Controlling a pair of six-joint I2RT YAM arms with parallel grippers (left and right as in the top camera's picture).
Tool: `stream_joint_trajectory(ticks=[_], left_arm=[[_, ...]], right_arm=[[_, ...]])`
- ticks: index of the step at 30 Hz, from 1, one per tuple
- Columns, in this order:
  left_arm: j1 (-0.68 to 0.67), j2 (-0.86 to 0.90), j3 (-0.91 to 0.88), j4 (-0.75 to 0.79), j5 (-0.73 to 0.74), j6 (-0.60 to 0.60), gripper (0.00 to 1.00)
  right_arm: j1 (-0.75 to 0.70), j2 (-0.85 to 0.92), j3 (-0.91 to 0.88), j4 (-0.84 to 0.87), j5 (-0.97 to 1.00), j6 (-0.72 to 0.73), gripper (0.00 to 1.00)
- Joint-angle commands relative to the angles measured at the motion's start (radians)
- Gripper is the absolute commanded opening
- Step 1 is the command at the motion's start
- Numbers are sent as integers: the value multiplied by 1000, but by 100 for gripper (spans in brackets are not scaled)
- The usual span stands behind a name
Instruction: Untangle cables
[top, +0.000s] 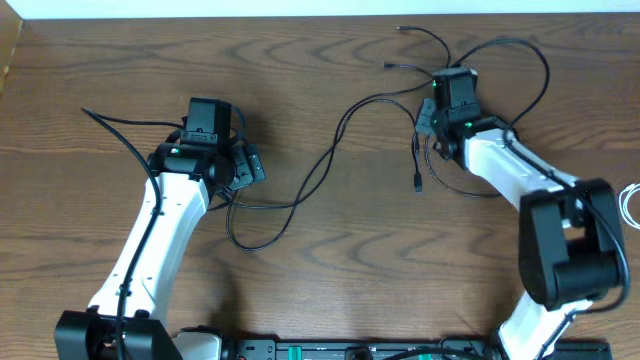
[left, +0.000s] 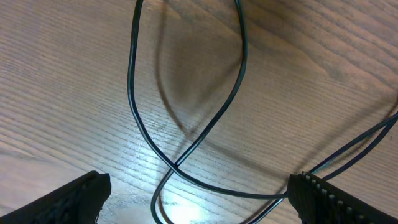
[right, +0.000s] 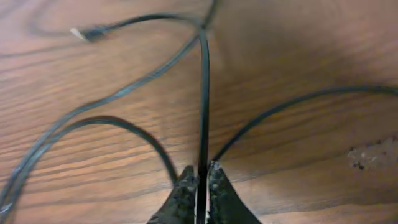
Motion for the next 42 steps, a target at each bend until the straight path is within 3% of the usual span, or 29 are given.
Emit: stream_joint_trajectory(ticks=[1,5,21,32,42], left_arm=[[1,6,16,-6,-2,-13,96],[1,6,16,-6,-2,-13,96],[2,6,16,-6,-1,-13,96],[2,6,16,-5,-2,-13,96],[2,6,16,-5,-2,-13,96]], right_arm=[[2,65,4,21,39,34,12],[1,93,4,55,31,50,25],[8,98,4,89,-29,127,61],[3,27,9,82,-45,32,65],[20,-25,8,60,-47,39,73]])
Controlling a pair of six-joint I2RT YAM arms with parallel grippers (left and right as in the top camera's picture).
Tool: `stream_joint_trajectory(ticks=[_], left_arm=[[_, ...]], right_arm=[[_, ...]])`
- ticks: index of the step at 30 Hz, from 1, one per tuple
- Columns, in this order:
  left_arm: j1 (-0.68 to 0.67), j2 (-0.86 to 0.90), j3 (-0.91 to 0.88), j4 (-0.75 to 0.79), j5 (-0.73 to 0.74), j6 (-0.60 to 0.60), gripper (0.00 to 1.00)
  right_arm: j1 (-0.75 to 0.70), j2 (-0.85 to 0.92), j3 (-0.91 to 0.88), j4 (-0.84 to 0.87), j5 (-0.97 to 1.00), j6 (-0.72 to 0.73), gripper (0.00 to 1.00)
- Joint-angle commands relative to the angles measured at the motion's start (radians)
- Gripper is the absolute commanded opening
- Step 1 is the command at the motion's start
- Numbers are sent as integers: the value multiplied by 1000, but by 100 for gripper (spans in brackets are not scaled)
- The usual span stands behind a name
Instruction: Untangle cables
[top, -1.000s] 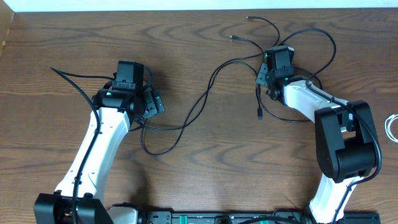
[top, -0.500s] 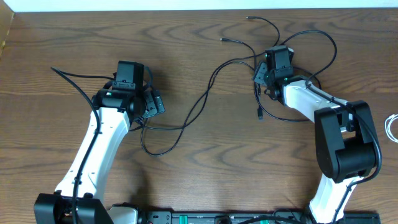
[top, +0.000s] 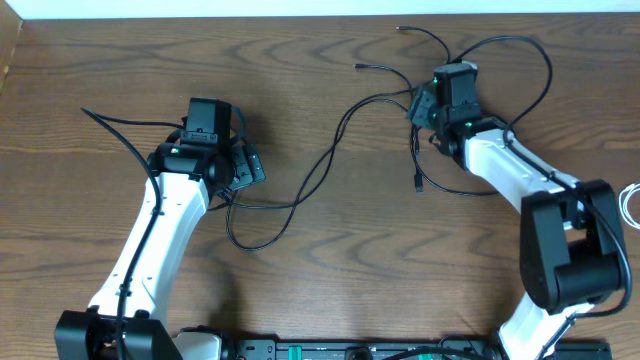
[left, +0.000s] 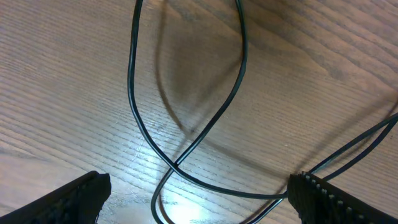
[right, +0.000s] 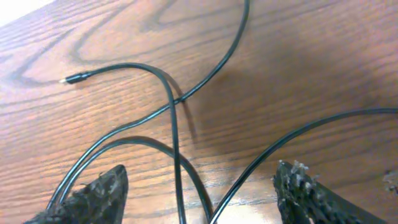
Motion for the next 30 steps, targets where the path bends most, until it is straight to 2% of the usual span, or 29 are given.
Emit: stream_joint_trajectory(ticks=[1,9,18,23,24,25,28,30], left_arm=[[2,6,16,-2,-2,-13,96],[2,6,16,-2,-1,-13,96],[2,6,16,3,-2,-13,96],[1,6,16,5,-1,-13,96],[2,6,16,5,-1,-13,96],[1,6,16,5,-1,-13,96],[2,6,16,5,-1,-13,96],[2,6,16,5,-1,-13,96]], right_arm=[[18,-6,8,-26,-2,-8,74],[21,72,8,-54,6,94,78],[23,157,8,23,24,100,77],[23,165,8,35,27,100,69],[23,166,8,37,27,100,60],[23,166,8,36,27,100,56],[31,166,8,36,26,100,50],[36,166,8,35,24,100,43]])
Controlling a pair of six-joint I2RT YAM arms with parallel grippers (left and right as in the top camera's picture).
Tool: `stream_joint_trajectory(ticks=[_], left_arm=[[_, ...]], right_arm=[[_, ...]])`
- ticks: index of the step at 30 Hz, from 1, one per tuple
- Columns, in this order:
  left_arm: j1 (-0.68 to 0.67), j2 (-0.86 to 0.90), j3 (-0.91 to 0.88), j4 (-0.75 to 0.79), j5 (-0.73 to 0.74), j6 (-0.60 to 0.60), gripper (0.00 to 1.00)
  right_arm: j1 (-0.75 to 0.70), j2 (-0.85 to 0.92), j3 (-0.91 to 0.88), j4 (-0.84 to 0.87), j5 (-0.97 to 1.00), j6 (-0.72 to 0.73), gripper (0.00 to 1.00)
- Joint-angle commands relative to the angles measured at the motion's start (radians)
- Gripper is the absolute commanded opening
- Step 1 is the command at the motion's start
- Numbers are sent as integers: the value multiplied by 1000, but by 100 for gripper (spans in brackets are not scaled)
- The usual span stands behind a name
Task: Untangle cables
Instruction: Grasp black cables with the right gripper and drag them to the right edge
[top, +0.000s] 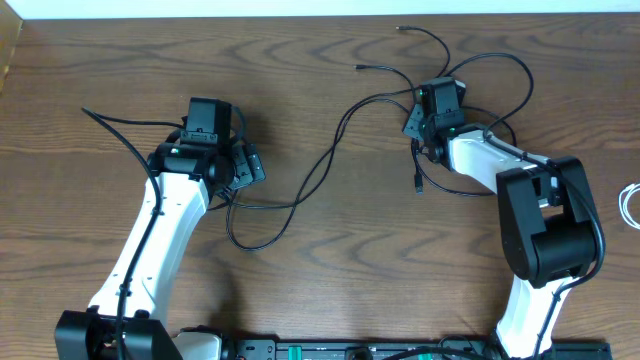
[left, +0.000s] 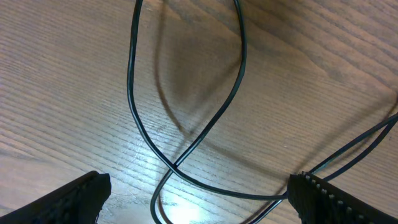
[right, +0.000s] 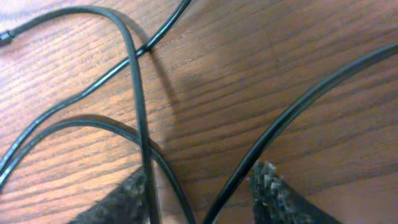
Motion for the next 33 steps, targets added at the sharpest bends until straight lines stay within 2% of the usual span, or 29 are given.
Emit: stream_joint_trajectory(ticks=[1,5,8,16,26,33], left_arm=[[2,6,16,1,-1,-13,96],[2,6,16,1,-1,-13,96],[2,6,16,1,-1,-13,96],[2,6,16,1,-1,-13,96],[2,6,16,1,-1,-13,96],[2,6,16,5,-2,-13,96]], right_arm=[[20,16,7,-3,13,6,40],[29,16,7,-4,13,6,32],[35,16,7,-5,13,6,19],[35,16,7,-8,-18,5,4],[33,-86,8,-87,-67,-96,1],[8,-299,8,-317,-67,-176,1]])
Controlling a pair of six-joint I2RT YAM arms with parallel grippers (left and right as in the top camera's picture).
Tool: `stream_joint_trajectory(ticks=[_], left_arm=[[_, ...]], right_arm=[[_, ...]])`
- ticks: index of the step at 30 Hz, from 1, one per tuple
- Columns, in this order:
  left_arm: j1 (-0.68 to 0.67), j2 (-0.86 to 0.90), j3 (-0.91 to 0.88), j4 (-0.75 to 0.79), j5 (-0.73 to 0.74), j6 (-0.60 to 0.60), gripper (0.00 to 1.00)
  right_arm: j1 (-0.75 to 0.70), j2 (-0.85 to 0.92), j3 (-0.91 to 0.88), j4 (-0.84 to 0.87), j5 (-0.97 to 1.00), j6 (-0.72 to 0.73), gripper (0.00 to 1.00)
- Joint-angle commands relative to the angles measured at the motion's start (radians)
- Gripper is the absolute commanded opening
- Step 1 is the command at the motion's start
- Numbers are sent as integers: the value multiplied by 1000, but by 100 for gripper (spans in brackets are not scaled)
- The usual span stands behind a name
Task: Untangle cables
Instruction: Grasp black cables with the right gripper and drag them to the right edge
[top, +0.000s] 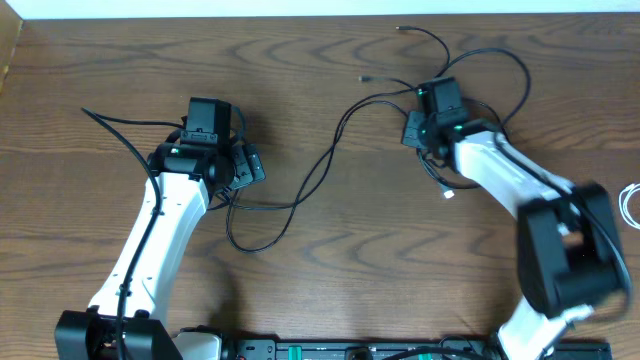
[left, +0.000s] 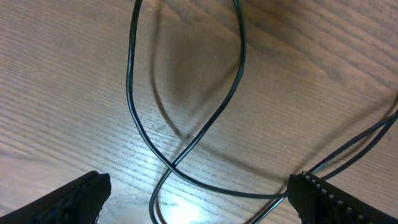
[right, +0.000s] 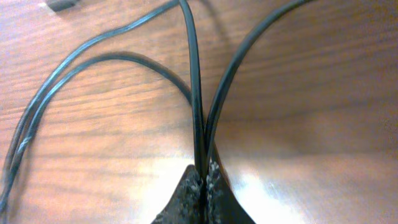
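Thin black cables (top: 320, 170) lie across the wooden table (top: 100, 60). One long strand runs from a tangle (top: 480, 60) at the back right to a loop (top: 262, 240) beside my left gripper (top: 245, 170). In the left wrist view that gripper (left: 199, 190) is open, its fingers (left: 81, 193) far apart over a crossing of the loop (left: 176, 163). My right gripper (top: 415, 128) sits at the tangle's left side. In its wrist view the right gripper (right: 203, 173) is shut on black cable strands (right: 195, 93) that meet at its tips. A plug end (top: 448, 193) lies just below.
A white cable (top: 632, 205) shows at the table's right edge. Two loose plug ends (top: 400, 29) lie near the back edge. A dark equipment bar (top: 350, 350) runs along the front edge between the arm bases.
My right gripper was open astride two strands; now it is shut on them. The plug end below it lies further right. The left gripper and its loop are unchanged.
My right gripper was first shut on a cable at the tangle. Then it stood wide open above the strands, then lower and narrower around two of them. Now it is shut on them. My left gripper stayed open over the loop throughout.
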Motion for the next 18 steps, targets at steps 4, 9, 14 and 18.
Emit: stream_joint_trajectory(ticks=[4,9,14,18], left_arm=[[2,6,16,9,-2,-13,96],[2,6,16,19,-2,-13,96],[2,6,16,22,-2,-13,96],[2,6,16,22,-2,-13,96]], right_arm=[[-57,-243,8,-168,4,-66,1],[-154,-383,8,-256,23,-167,1],[-312,-483,8,-283,85,-244,1],[-476,-535,8,-267,141,-302,1]])
